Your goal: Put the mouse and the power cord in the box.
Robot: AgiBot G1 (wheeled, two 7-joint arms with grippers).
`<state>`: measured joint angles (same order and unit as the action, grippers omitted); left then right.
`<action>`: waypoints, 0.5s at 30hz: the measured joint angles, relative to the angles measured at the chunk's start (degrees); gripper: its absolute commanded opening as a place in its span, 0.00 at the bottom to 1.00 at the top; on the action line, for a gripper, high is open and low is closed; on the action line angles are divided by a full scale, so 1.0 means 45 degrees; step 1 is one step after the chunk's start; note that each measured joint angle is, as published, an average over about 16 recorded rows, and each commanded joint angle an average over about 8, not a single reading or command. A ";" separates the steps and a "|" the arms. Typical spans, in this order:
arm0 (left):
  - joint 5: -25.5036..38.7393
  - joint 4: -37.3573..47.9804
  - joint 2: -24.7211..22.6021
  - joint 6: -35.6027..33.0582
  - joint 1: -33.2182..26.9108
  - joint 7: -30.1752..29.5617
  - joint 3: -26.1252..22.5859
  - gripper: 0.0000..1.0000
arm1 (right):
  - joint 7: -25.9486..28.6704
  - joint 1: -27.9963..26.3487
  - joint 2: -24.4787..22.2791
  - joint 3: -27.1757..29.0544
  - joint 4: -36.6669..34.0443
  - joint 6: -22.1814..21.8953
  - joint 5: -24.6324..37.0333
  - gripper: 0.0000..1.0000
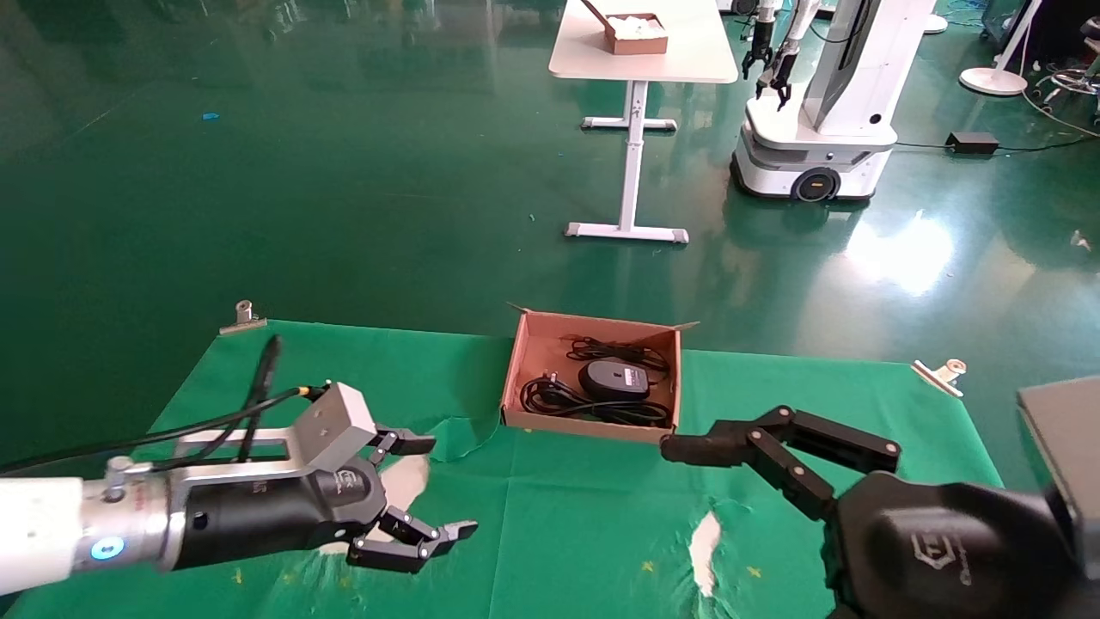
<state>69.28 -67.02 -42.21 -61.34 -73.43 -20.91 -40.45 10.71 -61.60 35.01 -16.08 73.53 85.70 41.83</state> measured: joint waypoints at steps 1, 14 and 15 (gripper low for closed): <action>-0.0261 -0.0062 0.0068 -0.0231 0.0113 0.0097 0.0232 1.00 | -0.0001 0.0000 0.0000 -0.0001 0.0000 0.0000 -0.0001 1.00; -0.3632 -0.0869 0.0952 -0.3225 0.1571 0.1345 0.3235 1.00 | -0.0007 -0.0004 -0.0005 -0.0014 -0.0002 -0.0005 -0.0009 1.00; -0.3893 -0.0931 0.1020 -0.3456 0.1684 0.1442 0.3468 1.00 | -0.0008 -0.0004 -0.0006 -0.0015 -0.0002 -0.0005 -0.0010 1.00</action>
<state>51.77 -71.21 -37.62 -76.90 -65.85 -14.42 -24.85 10.67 -61.62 34.99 -16.15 73.52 85.68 41.79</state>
